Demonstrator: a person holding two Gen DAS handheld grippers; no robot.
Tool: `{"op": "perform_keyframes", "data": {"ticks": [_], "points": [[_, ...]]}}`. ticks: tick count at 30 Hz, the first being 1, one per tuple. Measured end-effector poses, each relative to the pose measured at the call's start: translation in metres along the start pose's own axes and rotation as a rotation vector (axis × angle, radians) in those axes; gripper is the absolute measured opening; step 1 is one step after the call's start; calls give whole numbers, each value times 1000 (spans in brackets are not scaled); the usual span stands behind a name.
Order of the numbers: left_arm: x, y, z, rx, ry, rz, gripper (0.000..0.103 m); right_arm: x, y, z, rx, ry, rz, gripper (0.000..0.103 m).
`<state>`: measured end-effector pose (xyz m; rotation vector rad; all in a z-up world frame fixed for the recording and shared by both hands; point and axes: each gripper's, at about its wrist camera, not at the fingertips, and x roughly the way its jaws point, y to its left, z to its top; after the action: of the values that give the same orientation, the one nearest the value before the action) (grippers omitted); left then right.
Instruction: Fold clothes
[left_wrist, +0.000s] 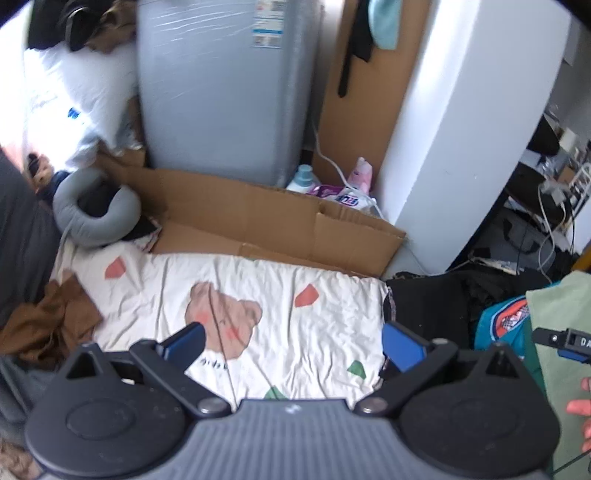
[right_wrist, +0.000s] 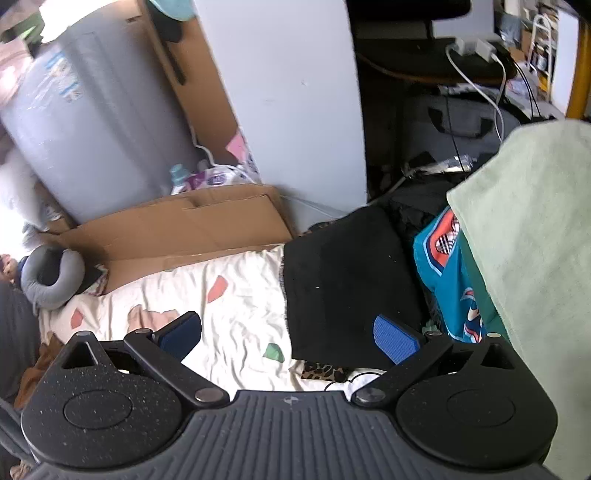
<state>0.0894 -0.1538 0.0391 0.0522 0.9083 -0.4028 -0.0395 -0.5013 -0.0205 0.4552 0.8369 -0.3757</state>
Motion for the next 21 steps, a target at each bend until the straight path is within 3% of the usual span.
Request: {"op": "perform_keyframes", "data": {"ticks": [7,21], "points": [[-44,34,-18,-97,-13,61,103,-43,28,-11,-58,-14,33,103],[-98,62,-59,-92,-48,149,103,-83,91,-46,-150,-19,139,103]]}}
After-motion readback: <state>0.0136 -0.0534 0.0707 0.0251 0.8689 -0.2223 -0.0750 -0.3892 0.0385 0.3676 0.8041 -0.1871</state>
